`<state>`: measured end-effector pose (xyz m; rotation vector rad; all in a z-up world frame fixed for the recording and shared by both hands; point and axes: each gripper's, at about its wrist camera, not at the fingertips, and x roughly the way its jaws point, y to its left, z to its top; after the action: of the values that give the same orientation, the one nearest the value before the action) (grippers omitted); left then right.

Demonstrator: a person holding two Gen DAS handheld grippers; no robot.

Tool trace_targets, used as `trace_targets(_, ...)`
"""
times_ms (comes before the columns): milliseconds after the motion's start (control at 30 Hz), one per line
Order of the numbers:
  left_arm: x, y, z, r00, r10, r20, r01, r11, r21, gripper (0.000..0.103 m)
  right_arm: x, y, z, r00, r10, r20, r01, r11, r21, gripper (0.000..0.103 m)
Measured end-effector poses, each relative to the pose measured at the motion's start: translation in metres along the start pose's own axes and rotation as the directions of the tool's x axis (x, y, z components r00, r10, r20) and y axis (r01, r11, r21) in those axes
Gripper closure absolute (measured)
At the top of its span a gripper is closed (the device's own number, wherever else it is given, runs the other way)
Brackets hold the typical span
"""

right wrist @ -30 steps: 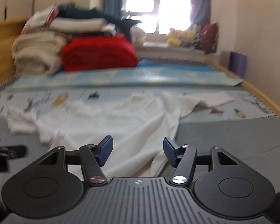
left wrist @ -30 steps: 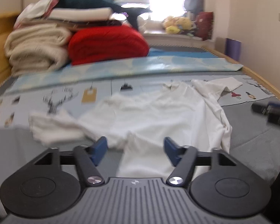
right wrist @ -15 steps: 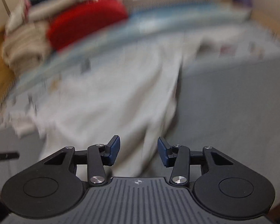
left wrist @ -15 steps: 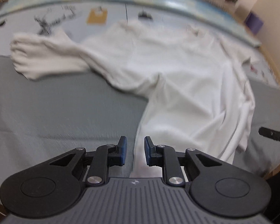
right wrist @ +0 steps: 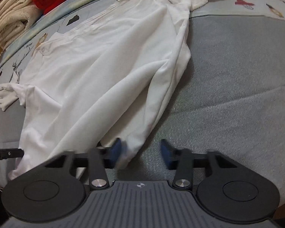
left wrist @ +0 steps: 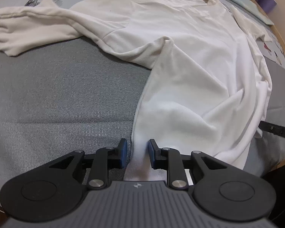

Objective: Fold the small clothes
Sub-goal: 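Close the left tool on the hem while the right tool grasps the hem too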

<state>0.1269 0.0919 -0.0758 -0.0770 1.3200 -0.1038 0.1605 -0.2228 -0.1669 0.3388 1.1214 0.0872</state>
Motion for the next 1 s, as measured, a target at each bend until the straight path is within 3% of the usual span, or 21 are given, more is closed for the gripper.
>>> trace_targets(133,-0.001,-0.005,-0.001,1.0,0.004,0.002,-0.004,1.0,0.004,0.077,-0.014,-0.011,-0.002,0.999,0.032,0.037,-0.032,0.999,0.006,0.097)
trace_targets(300,-0.003,-0.018,-0.005,0.999,0.03,0.022,-0.032,0.997,0.067,0.097,-0.043,-0.049,-0.001,0.995,-0.017,0.096,0.008,0.996,0.089,0.099)
trace_targets(400,-0.008,-0.021,-0.01,0.999,0.039,0.036,-0.043,0.992,0.117,0.098,-0.058,-0.073,-0.007,0.99,-0.113,0.081,0.101,0.986,0.13,0.1)
trace_targets(533,-0.012,-0.012,-0.023,0.994,0.101,0.036,-0.106,0.981,0.162,0.098,-0.066,-0.101,-0.02,0.977,-0.212,0.037,0.205,0.969,0.137,0.101)
trace_targets(700,-0.022,0.016,-0.035,0.988,0.154,0.02,-0.155,0.98,0.126,0.098,-0.06,-0.11,-0.031,0.977,-0.206,-0.058,0.21,0.975,0.077,0.103)
trace_targets(800,-0.026,0.024,-0.04,0.99,0.138,0.021,-0.14,0.985,0.097,0.098,-0.058,-0.099,-0.031,0.975,-0.209,-0.071,0.211,0.977,0.015,0.103)
trace_targets(933,-0.025,0.008,-0.038,0.994,0.108,0.015,-0.109,0.984,0.14,0.097,-0.054,-0.09,-0.027,0.966,-0.238,-0.096,0.235,0.971,-0.04,0.103)
trace_targets(1000,-0.031,0.0,-0.036,0.997,0.07,0.046,-0.076,0.984,0.161,0.09,-0.052,-0.09,-0.023,0.962,-0.258,-0.094,0.256,0.966,-0.033,0.101)
